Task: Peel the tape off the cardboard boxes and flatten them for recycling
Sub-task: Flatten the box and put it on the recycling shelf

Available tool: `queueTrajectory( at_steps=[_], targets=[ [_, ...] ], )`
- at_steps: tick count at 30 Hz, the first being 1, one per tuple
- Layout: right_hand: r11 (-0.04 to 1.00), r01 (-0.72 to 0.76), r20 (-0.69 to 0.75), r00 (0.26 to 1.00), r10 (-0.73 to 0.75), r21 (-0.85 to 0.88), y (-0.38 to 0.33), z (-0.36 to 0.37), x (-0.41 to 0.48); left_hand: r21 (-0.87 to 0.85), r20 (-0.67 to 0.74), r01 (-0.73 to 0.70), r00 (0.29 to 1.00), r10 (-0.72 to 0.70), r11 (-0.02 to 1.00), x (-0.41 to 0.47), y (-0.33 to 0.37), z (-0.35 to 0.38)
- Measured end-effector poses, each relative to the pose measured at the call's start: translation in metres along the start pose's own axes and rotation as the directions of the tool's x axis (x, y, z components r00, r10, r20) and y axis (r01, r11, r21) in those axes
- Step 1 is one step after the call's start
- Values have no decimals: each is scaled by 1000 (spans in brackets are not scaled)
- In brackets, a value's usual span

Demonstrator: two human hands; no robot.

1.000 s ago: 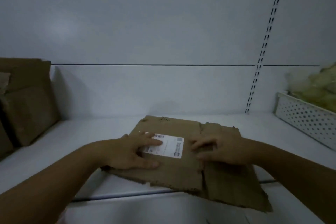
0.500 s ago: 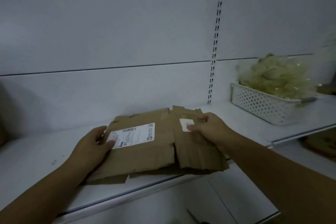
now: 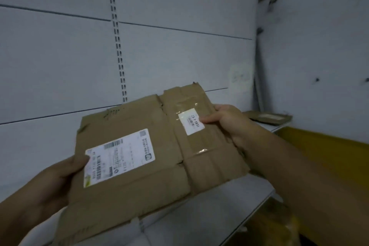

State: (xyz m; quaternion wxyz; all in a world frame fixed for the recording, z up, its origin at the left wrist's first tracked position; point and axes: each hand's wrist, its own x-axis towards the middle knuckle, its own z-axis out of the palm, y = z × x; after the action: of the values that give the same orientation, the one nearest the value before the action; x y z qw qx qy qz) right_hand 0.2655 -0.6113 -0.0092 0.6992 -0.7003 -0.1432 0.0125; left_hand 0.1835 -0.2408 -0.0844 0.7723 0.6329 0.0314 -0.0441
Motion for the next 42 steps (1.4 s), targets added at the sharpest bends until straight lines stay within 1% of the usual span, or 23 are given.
queueTrajectory(
  at_steps=[2, 5, 7, 9, 11, 13, 14, 17, 19, 21, 22, 24, 26, 29, 31, 32, 34, 35, 37, 38, 39, 40, 42],
  targets=[
    [994, -86, -83, 993, 81, -65, 5, -82, -14, 26, 75, -34, 997, 32, 999, 24, -8, 88],
    [972, -232, -145, 964, 223, -49, 24, -194, -39, 29, 119, -32, 993, 28, 999, 55, -26, 215],
    [949, -308, -233, 929, 287, -60, 39, -248, -54, 39, 132, 3, 991, -8, 999, 76, -43, 278],
    [933, -357, -310, 894, 324, -54, 54, -284, -60, 44, 144, 78, 986, -84, 996, 100, -55, 318],
    [931, -365, -389, 862, 324, -34, 68, -313, -58, 58, 161, 149, 975, -156, 987, 128, -63, 345],
    [932, -362, -475, 822, 313, -12, 82, -335, -47, 57, 189, 164, 967, -172, 985, 162, -68, 361],
    [932, -362, -520, 793, 316, 14, 89, -343, -39, 17, 212, 164, 963, -164, 986, 180, -70, 368],
    [938, -339, -614, 727, 309, 71, 111, -358, -1, -207, 267, 148, 960, -89, 967, 237, -79, 383],
    [939, -328, -649, 693, 313, 103, 131, -364, 32, -350, 275, 150, 960, -52, 925, 279, -87, 395],
    [939, -312, -654, 682, 326, 142, 149, -368, 70, -499, 229, 154, 973, -42, 853, 323, -94, 407],
    [938, -306, -657, 676, 333, 161, 155, -372, 88, -522, 182, 129, 983, -38, 843, 344, -94, 414],
    [935, -287, -667, 657, 352, 210, 164, -380, 121, -417, 106, 72, 994, -31, 906, 380, -95, 428],
    [931, -249, -665, 652, 365, 267, 169, -387, 152, -285, 110, 40, 994, -9, 958, 411, -93, 443],
    [931, -219, -636, 682, 361, 293, 173, -388, 188, -253, 132, 75, 990, -42, 965, 444, -90, 462],
    [937, -276, -561, 751, 349, 214, 177, -395, 205, -275, 37, 34, 999, -25, 961, 467, -86, 465],
    [934, -334, -505, 789, 350, 124, 178, -402, 210, -283, -14, 11, 1000, -16, 959, 479, -83, 460],
    [882, -438, -441, 836, 328, -176, 181, -424, 218, -292, -68, -13, 998, -7, 956, 498, -77, 446],
    [822, -442, -454, 852, 260, -359, 182, -437, 224, -291, -90, -13, 996, -14, 957, 506, -77, 439],
    [627, -354, -478, 878, -33, -694, 181, -457, 246, -255, -130, 40, 989, -75, 966, 515, -82, 431],
    [518, -291, -433, 884, -177, -804, 179, -459, 261, -225, -139, 72, 985, -105, 972, 517, -86, 430],
    [417, -236, -361, 898, -253, -878, 177, -455, 279, -191, -145, 90, 982, -119, 977, 520, -91, 431],
    [360, -184, -287, 923, -257, -915, 176, -449, 296, -158, -155, 97, 980, -122, 983, 523, -94, 433],
    [374, -36, -92, 987, -134, -927, 185, -431, 323, -81, -210, 104, 971, -119, 991, 528, -96, 437]
  ],
)
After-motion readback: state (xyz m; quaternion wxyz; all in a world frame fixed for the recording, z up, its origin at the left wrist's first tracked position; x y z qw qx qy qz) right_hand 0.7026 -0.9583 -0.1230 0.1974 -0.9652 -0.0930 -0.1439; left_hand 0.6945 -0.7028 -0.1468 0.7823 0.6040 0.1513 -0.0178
